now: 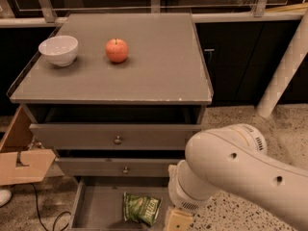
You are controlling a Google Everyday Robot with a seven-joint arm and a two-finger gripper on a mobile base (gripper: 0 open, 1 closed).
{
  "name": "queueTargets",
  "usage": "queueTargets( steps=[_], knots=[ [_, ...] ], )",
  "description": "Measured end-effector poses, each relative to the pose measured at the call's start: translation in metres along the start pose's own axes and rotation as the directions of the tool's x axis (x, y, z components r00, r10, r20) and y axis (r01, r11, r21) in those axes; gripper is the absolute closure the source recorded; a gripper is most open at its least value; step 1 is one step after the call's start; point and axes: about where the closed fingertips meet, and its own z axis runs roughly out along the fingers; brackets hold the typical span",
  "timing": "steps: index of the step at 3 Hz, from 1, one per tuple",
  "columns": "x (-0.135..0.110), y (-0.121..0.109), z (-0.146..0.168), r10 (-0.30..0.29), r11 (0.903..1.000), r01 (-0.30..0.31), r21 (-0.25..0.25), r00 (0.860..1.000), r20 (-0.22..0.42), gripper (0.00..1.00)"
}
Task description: Pick green jalapeno chip bag from bottom drawer and place on counter
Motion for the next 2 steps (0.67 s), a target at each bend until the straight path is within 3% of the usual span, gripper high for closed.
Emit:
queueTargets(
  steps=[1,2],
  knots=[
    [-0.007,-0.005,0.031,-0.021,0.9997,0.021,-0.009,0.999,0.041,0.00],
    [-0.009,-0.005,0.042,-0.028,0.9995,0.029,-0.015,0.999,0.040,0.00]
  ],
)
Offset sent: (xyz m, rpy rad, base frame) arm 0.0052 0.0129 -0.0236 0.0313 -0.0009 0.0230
